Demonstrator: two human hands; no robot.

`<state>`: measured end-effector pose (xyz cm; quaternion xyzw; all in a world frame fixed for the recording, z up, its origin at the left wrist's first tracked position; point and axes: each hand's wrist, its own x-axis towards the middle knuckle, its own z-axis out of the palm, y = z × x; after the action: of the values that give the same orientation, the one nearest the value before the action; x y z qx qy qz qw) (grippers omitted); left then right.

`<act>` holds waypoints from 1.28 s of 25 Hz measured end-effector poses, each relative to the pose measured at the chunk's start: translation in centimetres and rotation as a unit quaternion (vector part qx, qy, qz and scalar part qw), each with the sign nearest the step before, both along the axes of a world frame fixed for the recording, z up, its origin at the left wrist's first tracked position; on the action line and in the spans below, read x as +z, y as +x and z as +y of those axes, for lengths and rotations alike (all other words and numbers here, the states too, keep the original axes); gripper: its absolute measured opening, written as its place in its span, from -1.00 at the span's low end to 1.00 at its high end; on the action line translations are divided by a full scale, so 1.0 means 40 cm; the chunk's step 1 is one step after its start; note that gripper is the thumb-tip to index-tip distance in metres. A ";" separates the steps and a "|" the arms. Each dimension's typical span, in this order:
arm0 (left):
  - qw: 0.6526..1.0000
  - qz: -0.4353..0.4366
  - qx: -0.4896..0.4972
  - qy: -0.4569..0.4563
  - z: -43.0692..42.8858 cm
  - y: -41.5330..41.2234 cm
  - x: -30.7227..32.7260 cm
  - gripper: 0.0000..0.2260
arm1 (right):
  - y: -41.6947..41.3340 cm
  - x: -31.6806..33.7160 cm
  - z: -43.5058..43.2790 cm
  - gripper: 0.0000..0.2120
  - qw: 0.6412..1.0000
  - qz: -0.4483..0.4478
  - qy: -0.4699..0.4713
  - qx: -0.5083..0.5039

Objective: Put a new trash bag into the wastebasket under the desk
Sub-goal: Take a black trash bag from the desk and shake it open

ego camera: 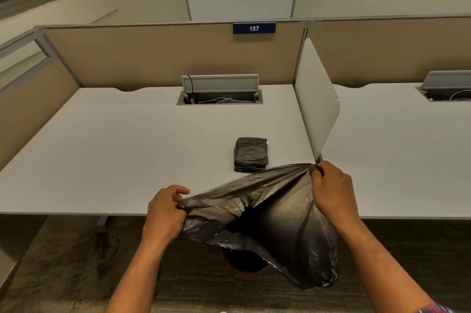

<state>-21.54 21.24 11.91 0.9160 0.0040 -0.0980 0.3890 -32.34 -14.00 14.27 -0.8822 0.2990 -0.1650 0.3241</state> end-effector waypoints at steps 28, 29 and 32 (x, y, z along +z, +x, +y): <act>0.962 -0.012 -0.115 0.249 0.023 -0.035 0.124 -0.82 | 0.105 0.078 0.236 -0.65 0.964 0.028 -0.103 0.244; 0.963 -0.006 -0.092 0.254 0.039 -0.033 0.120 -0.84 | 0.104 0.079 0.224 -0.65 0.969 0.021 -0.087 0.232; 0.982 -0.005 0.014 0.187 0.075 -0.028 0.108 -0.77 | 0.097 0.076 0.187 -0.67 0.978 0.008 -0.071 0.196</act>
<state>-22.65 24.25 16.23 0.9728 0.0331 -0.0856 0.2125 -28.45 -6.50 17.30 -0.9457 0.1110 -0.1117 0.2844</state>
